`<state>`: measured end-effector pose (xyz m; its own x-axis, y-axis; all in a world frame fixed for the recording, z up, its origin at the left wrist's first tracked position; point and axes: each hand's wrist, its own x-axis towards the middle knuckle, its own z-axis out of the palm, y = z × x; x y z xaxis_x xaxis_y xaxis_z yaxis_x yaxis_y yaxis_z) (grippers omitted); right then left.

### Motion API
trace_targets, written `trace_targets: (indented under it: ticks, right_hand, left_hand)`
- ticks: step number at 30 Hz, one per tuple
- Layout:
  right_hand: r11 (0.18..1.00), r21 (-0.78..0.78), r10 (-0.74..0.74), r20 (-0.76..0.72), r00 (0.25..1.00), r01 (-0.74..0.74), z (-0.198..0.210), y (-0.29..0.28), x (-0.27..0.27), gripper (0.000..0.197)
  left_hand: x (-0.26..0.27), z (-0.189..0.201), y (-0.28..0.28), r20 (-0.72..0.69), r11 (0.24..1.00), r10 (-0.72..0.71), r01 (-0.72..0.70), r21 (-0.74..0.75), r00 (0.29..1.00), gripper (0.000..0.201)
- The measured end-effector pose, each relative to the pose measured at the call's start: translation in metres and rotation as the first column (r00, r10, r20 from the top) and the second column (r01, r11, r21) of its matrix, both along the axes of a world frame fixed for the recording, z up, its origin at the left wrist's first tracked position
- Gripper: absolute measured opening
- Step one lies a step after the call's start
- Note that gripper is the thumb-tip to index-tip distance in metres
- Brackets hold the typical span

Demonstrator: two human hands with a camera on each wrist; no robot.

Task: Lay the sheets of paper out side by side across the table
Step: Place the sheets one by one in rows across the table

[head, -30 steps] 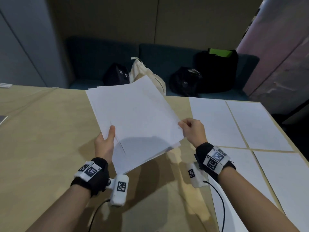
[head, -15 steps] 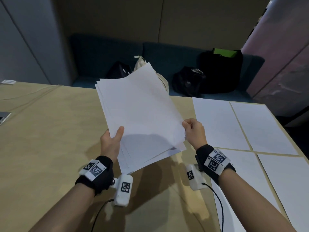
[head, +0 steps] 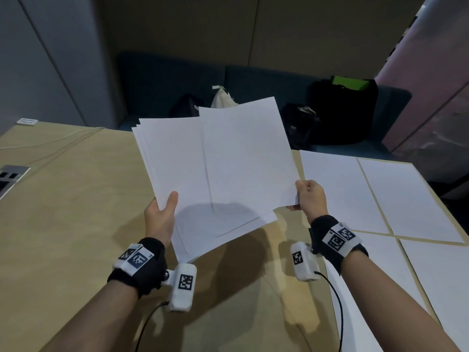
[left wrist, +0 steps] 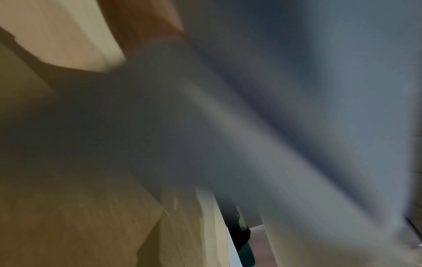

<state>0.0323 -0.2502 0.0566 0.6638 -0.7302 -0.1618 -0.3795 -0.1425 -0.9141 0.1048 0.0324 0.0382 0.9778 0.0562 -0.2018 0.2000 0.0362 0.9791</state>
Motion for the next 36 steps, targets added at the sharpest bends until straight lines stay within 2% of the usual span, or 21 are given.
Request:
trace_targets:
  ticks: [5,11,15,17,19,21,24,26,29,31,33,36]
  right_hand:
    - [0.988,-0.051,-0.15,-0.035,0.988,0.148,-0.01,-0.01,0.005,0.015]
    - [0.981,-0.186,-0.106,-0.239,0.965,0.061,-0.028,-0.016,0.007,0.024]
    - [0.971,-0.238,-0.098,-0.329,0.939,0.018,-0.037,-0.019,0.009,0.042]
    - [0.97,-0.242,-0.108,-0.358,0.927,0.019,-0.039,-0.021,0.011,0.037]
    - [0.972,-0.233,-0.125,-0.414,0.902,0.027,-0.036,-0.02,0.011,0.023]
    - [0.969,-0.245,-0.143,-0.479,0.866,0.025,-0.035,-0.017,0.009,0.036]
    - [0.893,-0.431,-0.142,-0.546,0.826,-0.131,-0.034,-0.008,0.001,0.04]
    - [0.774,-0.519,-0.046,-0.616,0.786,-0.361,-0.036,0.003,-0.003,0.04]
    - [0.608,-0.479,0.193,-0.685,0.703,-0.633,-0.043,0.026,-0.001,0.043]
    - [0.508,-0.413,0.299,-0.738,0.604,-0.756,-0.051,0.042,0.004,0.042]
    - [0.493,-0.314,0.337,-0.791,0.51,-0.812,-0.057,0.053,0.007,0.038]
    - [0.581,-0.227,0.355,-0.794,0.494,-0.781,-0.063,0.057,0.006,0.035]
  left_hand:
    - [0.006,0.0,0.012,-0.028,0.996,0.091,-0.092,-0.017,0.995,0.035]
    - [0.018,0.0,0.033,-0.07,0.973,0.227,-0.229,-0.022,0.971,0.044]
    - [0.022,0.001,0.036,-0.066,0.977,0.211,-0.212,-0.017,0.975,0.046]
    - [0.022,0.0,0.035,-0.058,0.983,0.185,-0.185,-0.008,0.981,0.044]
    - [0.02,-0.001,0.033,-0.058,0.987,0.159,-0.16,-0.008,0.985,0.041]
    - [0.018,-0.003,0.031,-0.064,0.99,0.138,-0.139,-0.011,0.988,0.039]
    - [0.017,-0.007,0.031,-0.078,0.992,0.124,-0.126,-0.02,0.989,0.04]
    - [0.017,-0.009,0.031,-0.087,0.993,0.116,-0.118,-0.02,0.989,0.037]
    - [0.016,-0.011,0.029,-0.088,0.994,0.105,-0.107,-0.022,0.991,0.034]
    - [0.015,-0.012,0.028,-0.086,0.995,0.1,-0.102,-0.012,0.991,0.034]
    - [0.015,-0.014,0.029,-0.081,0.996,0.093,-0.093,0.006,0.992,0.035]
    - [0.014,-0.016,0.029,-0.07,0.996,0.088,-0.086,0.031,0.994,0.037]
